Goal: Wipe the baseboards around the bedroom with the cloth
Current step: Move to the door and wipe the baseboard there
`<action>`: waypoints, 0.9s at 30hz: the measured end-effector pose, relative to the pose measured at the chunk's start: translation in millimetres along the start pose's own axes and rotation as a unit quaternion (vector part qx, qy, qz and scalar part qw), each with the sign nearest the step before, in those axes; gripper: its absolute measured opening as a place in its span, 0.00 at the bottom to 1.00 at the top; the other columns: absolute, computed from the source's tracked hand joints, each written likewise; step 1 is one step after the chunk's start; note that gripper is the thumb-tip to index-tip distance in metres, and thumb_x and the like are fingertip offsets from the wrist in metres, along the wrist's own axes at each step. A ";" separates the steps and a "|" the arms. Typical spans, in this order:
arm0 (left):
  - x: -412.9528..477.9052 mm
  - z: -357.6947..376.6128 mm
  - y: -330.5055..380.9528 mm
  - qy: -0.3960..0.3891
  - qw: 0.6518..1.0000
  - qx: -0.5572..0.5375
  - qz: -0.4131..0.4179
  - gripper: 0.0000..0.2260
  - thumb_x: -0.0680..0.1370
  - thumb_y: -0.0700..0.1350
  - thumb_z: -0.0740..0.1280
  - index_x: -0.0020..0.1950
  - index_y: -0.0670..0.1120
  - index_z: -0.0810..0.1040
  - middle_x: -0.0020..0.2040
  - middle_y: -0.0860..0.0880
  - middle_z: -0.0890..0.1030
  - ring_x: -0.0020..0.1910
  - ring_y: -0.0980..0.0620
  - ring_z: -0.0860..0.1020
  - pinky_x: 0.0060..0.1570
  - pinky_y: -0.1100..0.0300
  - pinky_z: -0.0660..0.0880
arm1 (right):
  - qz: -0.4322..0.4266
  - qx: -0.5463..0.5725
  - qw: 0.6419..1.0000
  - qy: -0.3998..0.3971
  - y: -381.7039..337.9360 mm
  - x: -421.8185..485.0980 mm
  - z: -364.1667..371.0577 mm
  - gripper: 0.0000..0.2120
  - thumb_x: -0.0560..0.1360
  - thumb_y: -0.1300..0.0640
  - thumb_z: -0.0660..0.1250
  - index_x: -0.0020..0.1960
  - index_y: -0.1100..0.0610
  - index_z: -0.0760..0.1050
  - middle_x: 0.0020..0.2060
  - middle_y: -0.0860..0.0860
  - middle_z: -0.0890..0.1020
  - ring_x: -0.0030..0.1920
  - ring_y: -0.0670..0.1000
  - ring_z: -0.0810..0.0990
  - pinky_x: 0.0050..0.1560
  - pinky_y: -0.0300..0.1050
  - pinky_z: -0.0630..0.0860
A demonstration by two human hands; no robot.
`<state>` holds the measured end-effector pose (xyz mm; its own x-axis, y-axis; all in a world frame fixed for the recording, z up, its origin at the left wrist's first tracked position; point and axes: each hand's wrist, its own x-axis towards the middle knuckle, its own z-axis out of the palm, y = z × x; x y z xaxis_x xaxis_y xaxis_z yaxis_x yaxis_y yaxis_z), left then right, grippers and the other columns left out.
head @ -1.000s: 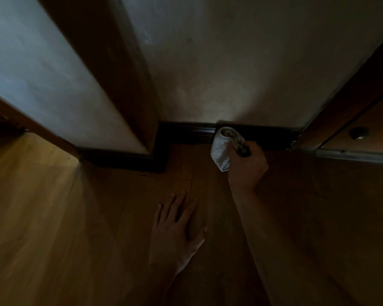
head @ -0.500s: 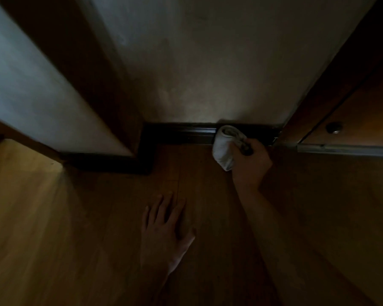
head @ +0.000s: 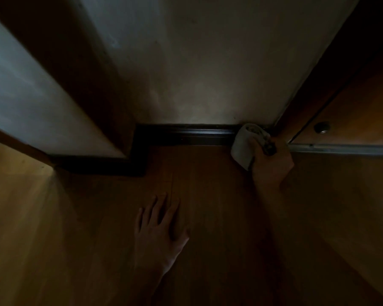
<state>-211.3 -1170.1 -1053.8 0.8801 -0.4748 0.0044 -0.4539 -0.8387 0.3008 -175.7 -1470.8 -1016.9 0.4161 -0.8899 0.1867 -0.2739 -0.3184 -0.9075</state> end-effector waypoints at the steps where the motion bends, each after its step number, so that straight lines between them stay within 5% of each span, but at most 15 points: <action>1: -0.1 0.1 -0.2 -0.001 1.000 -0.001 -0.001 0.32 0.77 0.70 0.57 0.78 0.57 0.67 0.79 0.49 0.65 0.79 0.46 0.60 0.75 0.45 0.52 | 0.003 -0.003 1.000 0.007 2.8 2.8 -4.2 0.17 0.72 0.50 0.77 0.52 0.63 0.81 0.44 0.56 0.82 0.44 0.49 0.77 0.42 0.33 0.65; 12: -0.4 1.4 0.1 0.011 1.000 -0.001 0.002 0.32 0.76 0.69 0.58 0.77 0.56 0.70 0.79 0.48 0.67 0.78 0.47 0.60 0.75 0.45 0.53 | 0.048 -0.012 0.996 0.079 12.8 3.9 -16.2 0.15 0.74 0.55 0.75 0.51 0.66 0.78 0.45 0.63 0.82 0.43 0.54 0.78 0.39 0.32 0.63; 18: -0.2 2.5 -0.8 0.005 1.000 0.017 0.001 0.34 0.75 0.71 0.57 0.77 0.57 0.67 0.79 0.48 0.67 0.78 0.45 0.60 0.74 0.45 0.52 | 0.023 -0.020 0.998 0.053 4.7 -4.8 -6.9 0.11 0.74 0.58 0.75 0.53 0.63 0.81 0.48 0.60 0.84 0.47 0.54 0.80 0.43 0.32 0.65; 22: -0.1 1.3 0.0 0.014 1.000 0.005 0.007 0.33 0.76 0.70 0.57 0.77 0.56 0.69 0.78 0.48 0.67 0.78 0.46 0.60 0.74 0.44 0.54 | 0.033 -0.010 0.996 0.081 3.8 -6.0 -5.4 0.12 0.74 0.58 0.75 0.51 0.66 0.80 0.46 0.61 0.84 0.44 0.52 0.78 0.39 0.30 0.63; 27: -0.1 2.7 -3.1 -0.003 1.000 0.009 0.002 0.33 0.76 0.70 0.57 0.78 0.57 0.67 0.80 0.49 0.65 0.79 0.47 0.58 0.75 0.45 0.52 | 0.026 0.003 0.999 0.022 -2.8 -16.5 11.3 0.12 0.73 0.58 0.76 0.48 0.65 0.80 0.42 0.57 0.81 0.41 0.50 0.75 0.34 0.28 0.64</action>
<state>-210.3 -1168.1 -1057.3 0.8771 -0.4802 0.0000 -0.4605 -0.8410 0.2839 -171.9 -1451.5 -1021.6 0.3630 -0.9189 0.1546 -0.2896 -0.2690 -0.9186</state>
